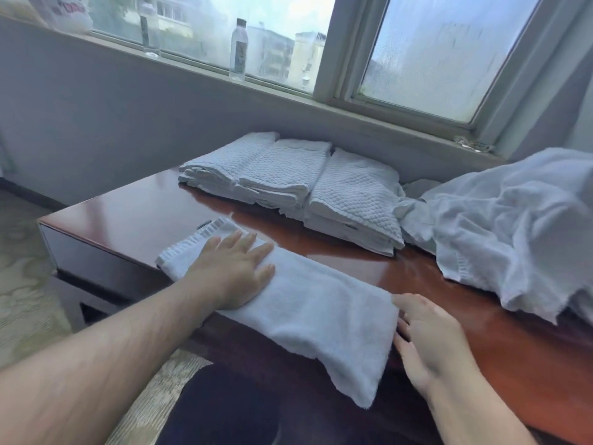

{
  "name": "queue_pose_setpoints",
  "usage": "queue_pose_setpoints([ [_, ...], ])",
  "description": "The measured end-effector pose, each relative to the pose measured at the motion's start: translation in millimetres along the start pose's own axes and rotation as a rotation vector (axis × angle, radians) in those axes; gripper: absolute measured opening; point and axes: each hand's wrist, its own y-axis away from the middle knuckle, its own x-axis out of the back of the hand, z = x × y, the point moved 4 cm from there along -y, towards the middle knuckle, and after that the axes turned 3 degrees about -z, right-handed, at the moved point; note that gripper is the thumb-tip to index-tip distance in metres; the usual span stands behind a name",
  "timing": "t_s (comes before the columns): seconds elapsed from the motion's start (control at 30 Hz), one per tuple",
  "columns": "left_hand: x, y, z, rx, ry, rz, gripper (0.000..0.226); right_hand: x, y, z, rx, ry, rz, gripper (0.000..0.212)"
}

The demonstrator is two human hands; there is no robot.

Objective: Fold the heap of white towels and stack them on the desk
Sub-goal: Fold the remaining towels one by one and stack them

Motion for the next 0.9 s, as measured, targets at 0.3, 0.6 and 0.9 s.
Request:
queue_pose_setpoints([
  [0.3, -2.4, 0.2, 4.2, -0.018, -0.011, 0.002, 0.072, -9.5, 38.0, 20.4, -0.238, 0.124, -0.394, 0.030],
  [0.6, 0.1, 1.8, 11.4, -0.002, -0.010, -0.015, 0.067, -9.4, 26.2, -5.5, -0.020, -0.088, -0.377, 0.028],
  [0.9, 4.7, 28.4, 45.6, -0.138, -0.076, -0.060, 0.068, -58.3, 44.1, -49.4, 0.094, -0.300, -0.573, 0.045],
])
